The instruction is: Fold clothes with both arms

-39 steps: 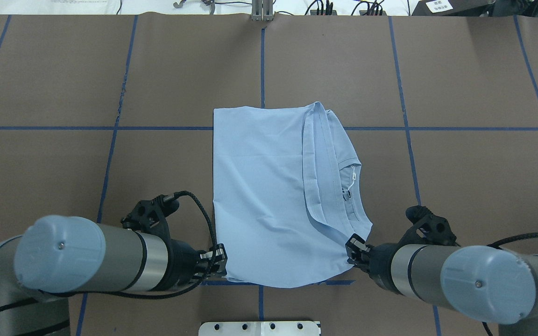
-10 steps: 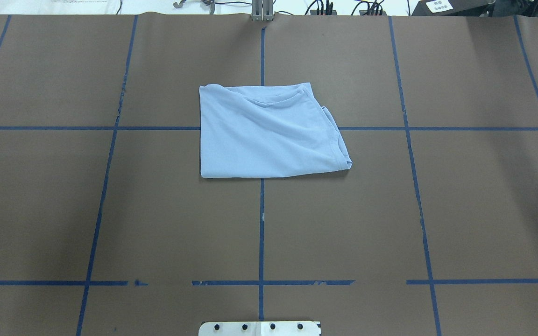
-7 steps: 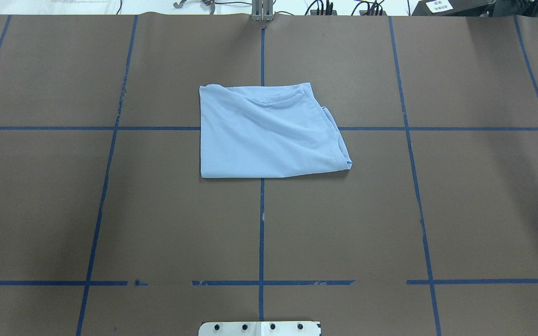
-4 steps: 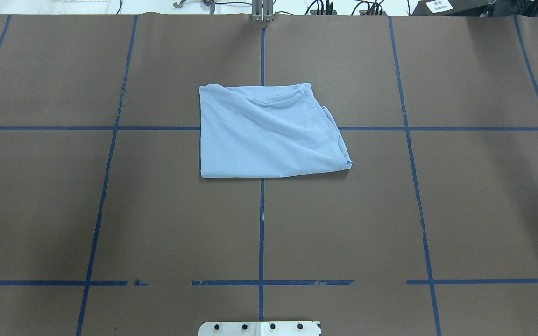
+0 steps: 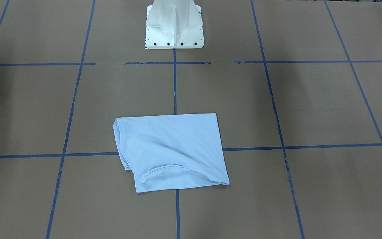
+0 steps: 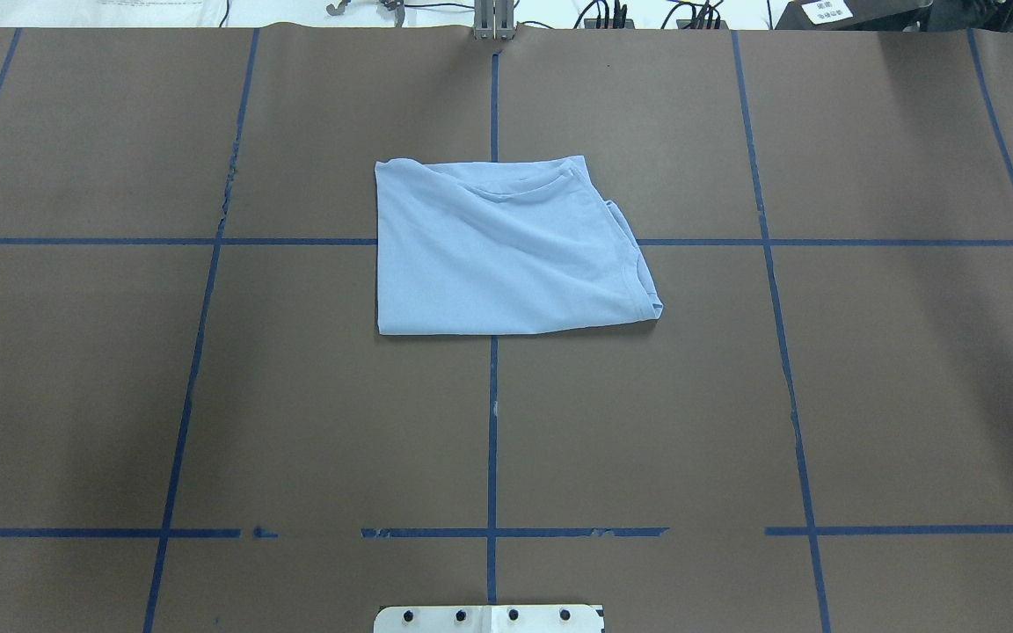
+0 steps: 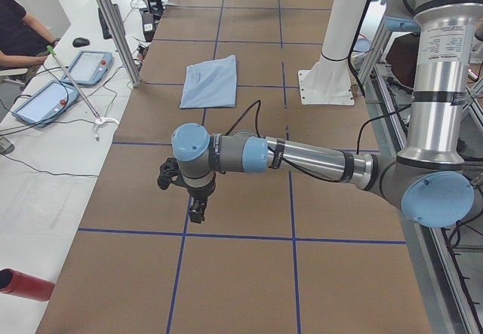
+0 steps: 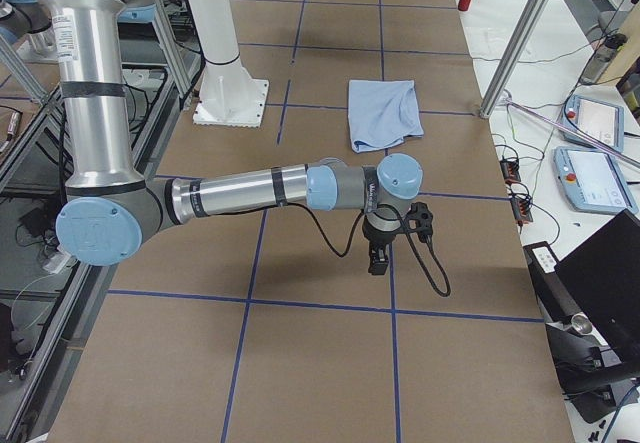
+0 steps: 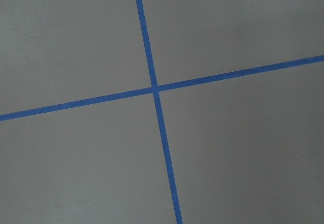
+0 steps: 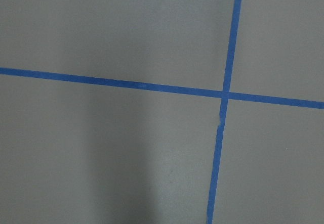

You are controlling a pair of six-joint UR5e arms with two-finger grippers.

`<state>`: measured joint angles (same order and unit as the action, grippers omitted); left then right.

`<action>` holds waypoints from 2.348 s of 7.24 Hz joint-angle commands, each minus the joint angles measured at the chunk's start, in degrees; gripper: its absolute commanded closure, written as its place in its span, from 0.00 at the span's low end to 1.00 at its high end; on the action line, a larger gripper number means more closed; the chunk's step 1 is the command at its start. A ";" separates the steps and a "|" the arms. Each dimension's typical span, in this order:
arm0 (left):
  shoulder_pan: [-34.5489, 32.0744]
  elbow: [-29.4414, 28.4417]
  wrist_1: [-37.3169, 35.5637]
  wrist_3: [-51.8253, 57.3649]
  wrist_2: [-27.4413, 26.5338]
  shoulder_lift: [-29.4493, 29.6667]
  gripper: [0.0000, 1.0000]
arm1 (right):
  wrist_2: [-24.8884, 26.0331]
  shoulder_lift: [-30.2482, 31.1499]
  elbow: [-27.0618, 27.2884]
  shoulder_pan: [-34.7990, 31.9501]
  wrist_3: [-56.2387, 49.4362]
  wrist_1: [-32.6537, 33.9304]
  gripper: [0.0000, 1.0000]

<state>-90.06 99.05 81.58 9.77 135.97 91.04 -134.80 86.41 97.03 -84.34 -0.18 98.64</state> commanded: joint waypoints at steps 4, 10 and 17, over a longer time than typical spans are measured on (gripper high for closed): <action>0.06 4.20 -0.11 -0.36 -0.44 -0.51 0.00 | -0.03 2.00 -0.09 -0.03 0.00 -0.47 0.00; -0.38 11.94 0.15 0.08 -0.53 -8.22 0.00 | -0.46 6.37 7.08 -3.09 0.00 -0.47 0.00; -0.20 10.37 3.32 -0.19 0.08 -6.39 0.00 | 0.32 6.14 6.86 -3.20 -0.09 -0.38 0.00</action>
<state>-90.19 109.74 84.79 9.59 136.06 84.87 -134.57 92.53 104.79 -87.49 -0.18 98.30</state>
